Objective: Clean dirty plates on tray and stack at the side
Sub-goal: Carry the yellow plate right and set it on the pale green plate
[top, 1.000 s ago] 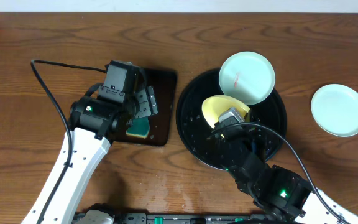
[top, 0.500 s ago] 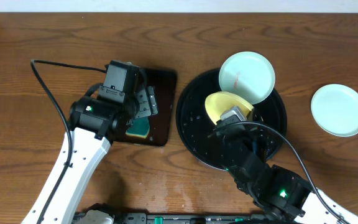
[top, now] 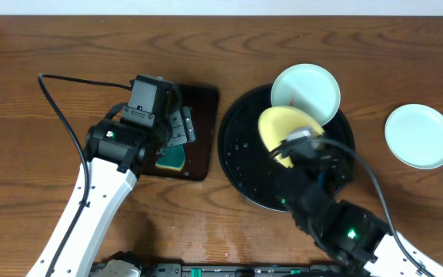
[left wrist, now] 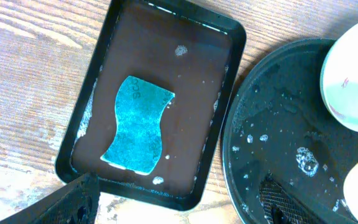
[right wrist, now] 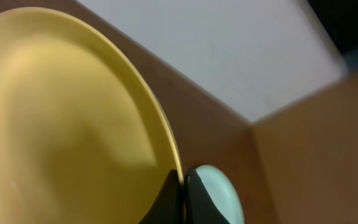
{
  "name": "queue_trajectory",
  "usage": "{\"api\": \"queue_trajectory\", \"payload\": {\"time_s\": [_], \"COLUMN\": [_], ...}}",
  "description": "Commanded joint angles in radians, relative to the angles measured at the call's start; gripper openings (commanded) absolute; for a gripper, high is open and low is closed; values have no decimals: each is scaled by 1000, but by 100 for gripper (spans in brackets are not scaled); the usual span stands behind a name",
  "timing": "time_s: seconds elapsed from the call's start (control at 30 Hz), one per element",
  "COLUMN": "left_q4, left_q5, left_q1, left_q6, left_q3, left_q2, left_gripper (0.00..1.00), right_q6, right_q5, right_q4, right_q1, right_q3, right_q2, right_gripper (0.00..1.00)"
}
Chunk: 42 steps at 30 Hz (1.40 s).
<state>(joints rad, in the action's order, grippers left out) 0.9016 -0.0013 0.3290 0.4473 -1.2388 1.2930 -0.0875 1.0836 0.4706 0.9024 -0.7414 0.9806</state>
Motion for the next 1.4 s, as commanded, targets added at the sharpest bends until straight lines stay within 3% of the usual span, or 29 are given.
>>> {"api": "queue_trajectory", "payload": {"time_s": [0.0,0.07,0.23,0.27,0.5,0.73,1.07,1.23,1.3,1.37], "left_q4": [3,3,3,3,3,3,3,3,3,3], "left_q5": [2,2,2,2,2,2,2,2,2,2], "left_q1": [-5,-5,-5,-5,-5,-5,-5,-5,-5,-5], "left_q6": [-2,-2,-2,-2,-2,-2,-2,-2,-2,-2], "left_q3": [-15,-15,-15,-15,-15,-15,-15,-15,-15,-15], "left_q2": [-2,-2,-2,-2,-2,-2,-2,-2,-2,-2], "left_gripper": [83,83,83,83,83,83,83,83,83,83], "right_q6": [238,301,383,393,446,552,621,640,636,555], "right_q5": [-209,-423,-700,-817,-1022,-1150,-1073,-1073,-1084,-1217], "right_q4": [52,81,65,55,69,20,-266,-301,-304,-341], "right_q1": [-125,-230,-449,-563,-974,-1349,-1569,-1600,-1599,-1599], "right_q3": [-1,-1,-13,-21,-24,-24,-24,-24,-24,-31], "right_q2": [19,24,-9,-33,-24,116,455,566,579,568], "right_gripper": [1,1,1,1,1,1,1,1,14,22]}}
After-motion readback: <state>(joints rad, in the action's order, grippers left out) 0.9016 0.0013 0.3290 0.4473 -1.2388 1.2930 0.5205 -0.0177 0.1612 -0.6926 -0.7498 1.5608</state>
